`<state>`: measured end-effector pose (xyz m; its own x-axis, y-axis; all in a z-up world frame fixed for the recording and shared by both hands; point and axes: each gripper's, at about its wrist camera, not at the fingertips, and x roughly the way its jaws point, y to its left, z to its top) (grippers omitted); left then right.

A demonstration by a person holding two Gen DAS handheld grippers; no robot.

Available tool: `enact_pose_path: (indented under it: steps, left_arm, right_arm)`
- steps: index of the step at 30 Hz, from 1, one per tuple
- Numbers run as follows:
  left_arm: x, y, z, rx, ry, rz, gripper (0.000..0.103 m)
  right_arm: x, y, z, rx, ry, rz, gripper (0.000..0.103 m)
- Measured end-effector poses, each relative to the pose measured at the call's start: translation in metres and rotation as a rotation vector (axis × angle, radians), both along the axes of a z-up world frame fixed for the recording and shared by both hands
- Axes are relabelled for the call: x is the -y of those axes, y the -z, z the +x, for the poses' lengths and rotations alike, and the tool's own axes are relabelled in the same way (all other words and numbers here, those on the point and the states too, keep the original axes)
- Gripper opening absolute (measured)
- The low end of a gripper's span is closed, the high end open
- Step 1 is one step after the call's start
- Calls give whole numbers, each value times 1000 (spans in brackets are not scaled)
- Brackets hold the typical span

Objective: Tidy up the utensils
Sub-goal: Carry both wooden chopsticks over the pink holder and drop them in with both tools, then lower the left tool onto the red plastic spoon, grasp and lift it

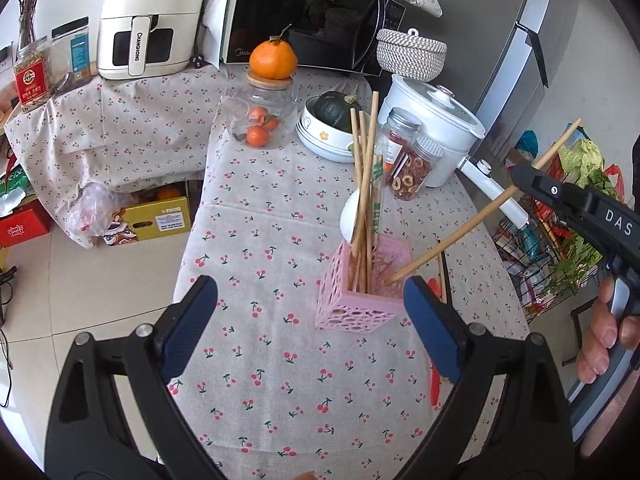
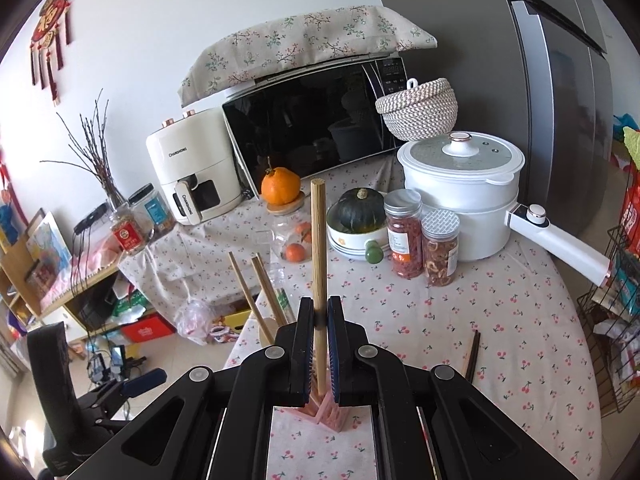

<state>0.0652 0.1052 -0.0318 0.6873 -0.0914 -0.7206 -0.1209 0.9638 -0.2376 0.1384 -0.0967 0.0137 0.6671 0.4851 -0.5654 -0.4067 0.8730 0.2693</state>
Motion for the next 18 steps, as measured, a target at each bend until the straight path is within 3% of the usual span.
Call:
enact_pose_path:
  steps: [3,5,7,8,11,15,18]
  left_arm:
    - [0,0,1,-1,0,0,94]
    - [1,0,1,-3,2,0,94]
    - [2,-1,1,-5,8,0,94]
    - [4,-1,1,-6,11,1,94]
    - [8,-1,0,-8,21,6,94]
    - [15,-1,-2,-14,43,15,94]
    - [23,1,-3,-30,62,19,94]
  right_arm:
    - [-2,6,4,-17,-11,2,8]
    - [0,7,5,-36,-27,29,19]
    - [6,3,3,-41,-25,67,53]
    - [11,0,1,-31,-23,87,58]
    - [24,-9,-4,-16,-20,107,63]
    - [46,-15,-7,-17,6,127,76]
    - [63,-13,-9,-35,32,112,79]
